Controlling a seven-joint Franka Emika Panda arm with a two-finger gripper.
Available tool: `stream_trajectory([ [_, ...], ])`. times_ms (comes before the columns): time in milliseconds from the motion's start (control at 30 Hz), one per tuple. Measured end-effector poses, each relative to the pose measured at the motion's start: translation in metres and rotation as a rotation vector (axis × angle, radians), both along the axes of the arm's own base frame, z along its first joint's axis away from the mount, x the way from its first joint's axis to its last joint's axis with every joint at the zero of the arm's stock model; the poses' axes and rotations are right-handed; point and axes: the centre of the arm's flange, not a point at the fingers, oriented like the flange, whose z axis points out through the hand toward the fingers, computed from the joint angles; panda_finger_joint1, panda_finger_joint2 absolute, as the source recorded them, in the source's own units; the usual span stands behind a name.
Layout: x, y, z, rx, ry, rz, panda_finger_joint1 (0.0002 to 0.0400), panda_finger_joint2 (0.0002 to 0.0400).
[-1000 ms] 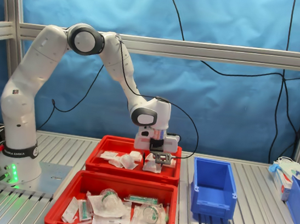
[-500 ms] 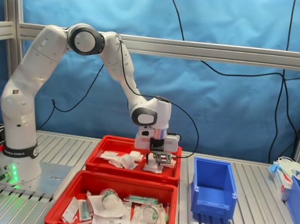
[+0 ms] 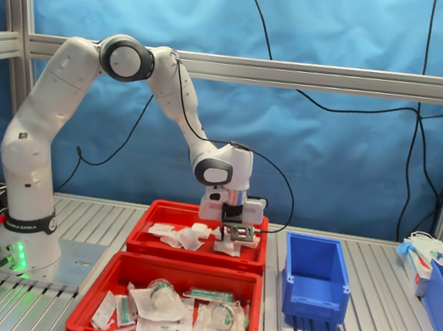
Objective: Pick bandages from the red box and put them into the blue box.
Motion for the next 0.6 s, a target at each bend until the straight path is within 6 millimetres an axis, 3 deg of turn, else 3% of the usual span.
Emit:
stream_trajectory([
  [33,0.0002,0.0000,0.0002,0.000,0.000,0.000,0.0160,0.0160],
  [67,0.0004,0.0001,0.0003,0.000,-0.001,0.000,0.0110,0.0110],
  [200,0.0015,0.0003,0.0013,0.001,-0.004,0.000,0.0110,0.0110],
  [233,0.0019,0.0005,0.0017,0.002,-0.005,0.000,0.0060,0.0060],
  [333,0.0023,0.0007,0.0020,0.002,-0.006,0.000,0.0060,0.0060],
  [367,0.0023,0.0007,0.0021,0.002,-0.006,0.000,0.0037,0.0037],
  [600,0.0023,0.0007,0.0021,0.002,-0.006,0.000,0.0037,0.0037],
])
